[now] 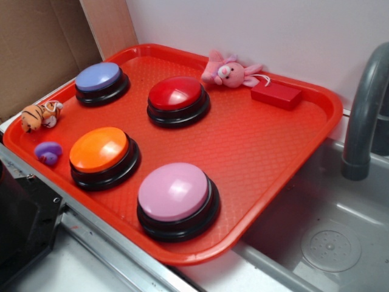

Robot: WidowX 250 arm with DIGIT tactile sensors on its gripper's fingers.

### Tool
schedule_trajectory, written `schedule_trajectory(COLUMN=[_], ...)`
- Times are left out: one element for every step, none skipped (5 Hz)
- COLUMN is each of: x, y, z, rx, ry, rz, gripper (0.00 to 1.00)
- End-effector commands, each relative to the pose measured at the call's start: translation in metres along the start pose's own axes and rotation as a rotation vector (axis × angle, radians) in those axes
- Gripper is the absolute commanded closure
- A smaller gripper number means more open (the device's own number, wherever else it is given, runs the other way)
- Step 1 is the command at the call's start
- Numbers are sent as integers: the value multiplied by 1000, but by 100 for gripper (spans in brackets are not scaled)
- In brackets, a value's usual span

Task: Push the red button.

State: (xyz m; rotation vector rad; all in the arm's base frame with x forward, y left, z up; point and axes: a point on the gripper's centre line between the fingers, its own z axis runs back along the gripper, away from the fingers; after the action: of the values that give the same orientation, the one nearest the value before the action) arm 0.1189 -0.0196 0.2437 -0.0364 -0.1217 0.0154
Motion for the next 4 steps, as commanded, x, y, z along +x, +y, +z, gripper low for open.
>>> schedule_trajectory(x=[0, 38, 81, 108], y=[0, 51, 78, 77], z=[0, -49, -86, -121], rx=[0, 82, 163, 122], ry=[0, 120, 18, -51], rz=[0, 227, 249, 85], gripper=[0, 0, 0, 0])
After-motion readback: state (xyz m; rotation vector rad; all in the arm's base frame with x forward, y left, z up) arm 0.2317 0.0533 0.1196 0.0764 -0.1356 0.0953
